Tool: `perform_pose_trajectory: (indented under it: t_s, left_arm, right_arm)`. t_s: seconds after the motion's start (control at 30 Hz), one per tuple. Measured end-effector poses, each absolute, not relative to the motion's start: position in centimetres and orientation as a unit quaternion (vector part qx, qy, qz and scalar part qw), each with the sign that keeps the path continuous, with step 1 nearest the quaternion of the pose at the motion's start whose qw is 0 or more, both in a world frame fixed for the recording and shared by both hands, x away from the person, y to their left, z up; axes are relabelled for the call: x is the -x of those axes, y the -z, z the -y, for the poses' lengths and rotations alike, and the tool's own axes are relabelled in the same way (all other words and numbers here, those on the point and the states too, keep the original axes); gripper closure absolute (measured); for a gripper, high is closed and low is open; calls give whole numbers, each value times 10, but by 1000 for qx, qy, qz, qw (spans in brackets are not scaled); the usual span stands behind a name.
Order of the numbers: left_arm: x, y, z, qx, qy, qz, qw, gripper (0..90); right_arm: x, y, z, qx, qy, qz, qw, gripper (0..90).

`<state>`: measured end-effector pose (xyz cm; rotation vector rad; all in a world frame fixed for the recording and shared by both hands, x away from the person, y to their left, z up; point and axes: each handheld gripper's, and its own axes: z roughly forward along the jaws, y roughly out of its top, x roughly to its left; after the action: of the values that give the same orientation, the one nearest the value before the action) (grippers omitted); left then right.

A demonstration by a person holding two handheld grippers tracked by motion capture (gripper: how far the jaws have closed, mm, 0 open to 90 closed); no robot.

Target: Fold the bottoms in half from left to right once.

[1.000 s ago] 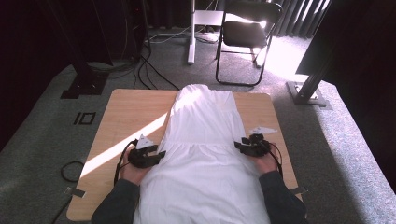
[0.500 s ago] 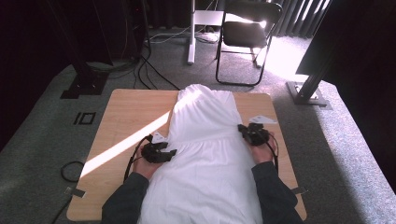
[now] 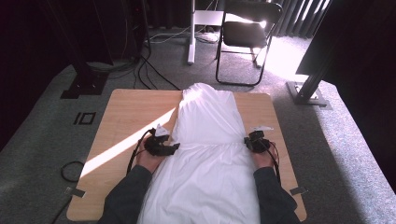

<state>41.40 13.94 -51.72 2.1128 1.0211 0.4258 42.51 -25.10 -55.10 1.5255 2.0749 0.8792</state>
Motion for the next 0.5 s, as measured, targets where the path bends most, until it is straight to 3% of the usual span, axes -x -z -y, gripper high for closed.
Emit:
perform_pose_trajectory:
  t_s: [0.2,0.4,0.43,0.5]
  left_arm:
    - [-454,532,-131,-805,-163,-453,348,336]
    - [-454,543,-131,-817,-133,-446,341,467]
    - [-452,543,-131,-818,-122,-445,343,798]
    - [-445,541,-129,-826,-136,-437,328,853]
  right_arm:
    - [-426,552,255,-551,-326,-742,196,880]
    - [-427,552,257,-553,-333,-740,187,880]
    - [-426,553,259,-557,-342,-734,182,883]
    - [-424,554,262,-562,-353,-729,169,887]
